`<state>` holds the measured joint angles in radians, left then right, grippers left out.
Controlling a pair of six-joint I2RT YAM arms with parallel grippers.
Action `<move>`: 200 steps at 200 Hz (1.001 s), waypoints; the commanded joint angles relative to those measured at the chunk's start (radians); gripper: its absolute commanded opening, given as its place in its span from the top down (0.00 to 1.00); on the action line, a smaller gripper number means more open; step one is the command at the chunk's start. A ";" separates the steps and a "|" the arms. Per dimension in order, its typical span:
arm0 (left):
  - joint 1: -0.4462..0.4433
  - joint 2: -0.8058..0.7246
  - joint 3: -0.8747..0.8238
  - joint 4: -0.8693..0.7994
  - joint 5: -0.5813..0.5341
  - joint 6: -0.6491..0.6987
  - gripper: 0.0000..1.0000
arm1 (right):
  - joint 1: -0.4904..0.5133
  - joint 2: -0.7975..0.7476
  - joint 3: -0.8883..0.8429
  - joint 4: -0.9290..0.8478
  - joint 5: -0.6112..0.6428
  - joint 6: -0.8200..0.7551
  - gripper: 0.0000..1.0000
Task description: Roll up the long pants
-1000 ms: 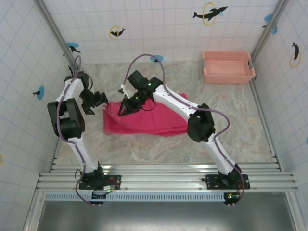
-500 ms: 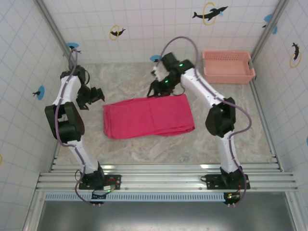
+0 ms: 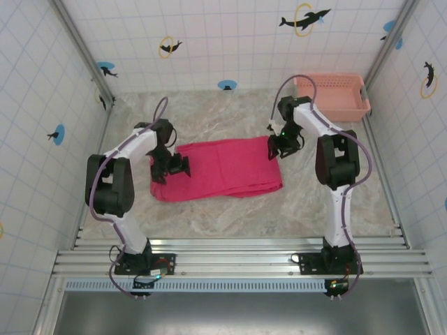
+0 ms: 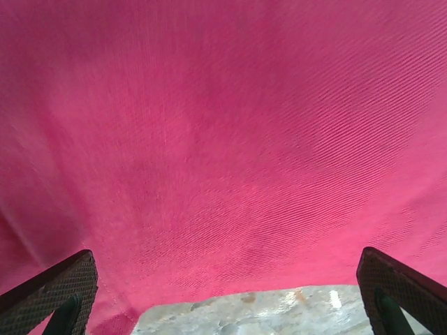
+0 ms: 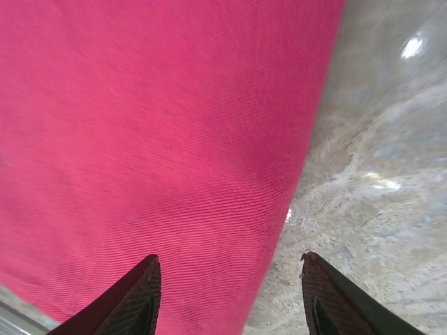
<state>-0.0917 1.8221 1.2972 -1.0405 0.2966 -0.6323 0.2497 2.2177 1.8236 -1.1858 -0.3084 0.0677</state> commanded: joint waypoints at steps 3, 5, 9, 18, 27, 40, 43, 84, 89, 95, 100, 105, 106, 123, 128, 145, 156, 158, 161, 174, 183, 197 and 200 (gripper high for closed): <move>-0.028 0.024 0.014 0.024 0.012 -0.032 0.02 | 0.005 0.017 -0.030 0.041 0.035 -0.014 0.44; -0.030 0.027 0.016 0.023 0.011 -0.032 0.02 | 0.005 0.020 -0.031 0.042 0.035 -0.013 0.44; -0.036 0.037 0.019 0.022 0.010 -0.032 0.02 | 0.005 0.025 -0.035 0.048 0.035 -0.011 0.44; -0.047 0.060 0.030 0.019 0.004 -0.030 0.03 | 0.004 0.037 -0.042 0.061 0.017 -0.009 0.44; -0.055 0.085 0.039 0.014 -0.004 -0.030 0.02 | 0.006 0.051 -0.043 0.071 0.000 -0.007 0.46; -0.059 0.125 0.048 -0.008 -0.022 -0.040 0.02 | 0.008 0.068 -0.038 0.079 -0.055 -0.004 0.58; -0.059 0.134 0.048 -0.011 -0.028 -0.044 0.03 | 0.008 0.072 -0.037 0.081 -0.065 -0.003 0.62; -0.059 0.250 0.057 0.024 -0.035 -0.075 0.02 | 0.003 0.096 -0.036 0.097 -0.102 0.013 0.97; -0.059 0.270 0.075 0.020 -0.037 -0.076 0.02 | 0.001 0.091 -0.044 0.098 -0.105 0.017 0.98; -0.058 0.296 0.096 0.018 -0.037 -0.078 0.02 | 0.002 0.085 -0.055 0.102 -0.108 0.022 0.98; -0.058 0.319 0.138 0.014 -0.035 -0.081 0.02 | 0.002 0.085 -0.065 0.103 -0.112 0.025 0.99; -0.059 0.342 0.169 0.005 -0.031 -0.081 0.02 | 0.001 0.085 -0.076 0.103 -0.116 0.027 1.00; -0.059 0.347 0.176 0.003 -0.031 -0.082 0.02 | 0.001 0.086 -0.078 0.103 -0.116 0.028 1.00; -0.059 0.437 0.321 -0.039 -0.033 -0.082 0.03 | 0.001 0.026 -0.128 0.110 -0.113 0.038 1.00; -0.058 0.464 0.369 -0.055 -0.035 -0.083 0.02 | 0.002 0.012 -0.147 0.114 -0.119 0.040 1.00; -0.059 0.583 0.543 -0.098 -0.018 -0.093 0.03 | 0.003 -0.033 -0.216 0.129 -0.127 0.059 1.00; -0.059 0.649 0.656 -0.119 0.004 -0.104 0.02 | 0.003 -0.065 -0.265 0.141 -0.124 0.067 1.00; -0.059 0.661 0.673 -0.124 0.009 -0.107 0.03 | 0.003 -0.070 -0.272 0.142 -0.122 0.070 1.00; -0.058 0.678 0.705 -0.130 0.012 -0.111 0.02 | 0.003 -0.079 -0.285 0.143 -0.119 0.075 1.00; -0.058 0.748 0.827 -0.145 0.030 -0.124 0.03 | 0.003 -0.112 -0.337 0.152 -0.119 0.091 1.00; -0.060 0.795 0.910 -0.145 0.045 -0.133 0.02 | 0.005 -0.135 -0.372 0.155 -0.122 0.111 1.00; -0.057 0.864 1.026 -0.128 0.087 -0.148 0.02 | 0.017 -0.178 -0.429 0.157 -0.117 0.138 1.00; -0.057 0.878 1.053 -0.124 0.096 -0.149 0.03 | 0.020 -0.187 -0.442 0.159 -0.115 0.145 1.00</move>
<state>-0.1486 2.5240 2.2166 -1.4723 0.3054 -0.7643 0.2440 2.0998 1.4734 -1.0058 -0.4358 0.1612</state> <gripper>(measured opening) 0.975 0.081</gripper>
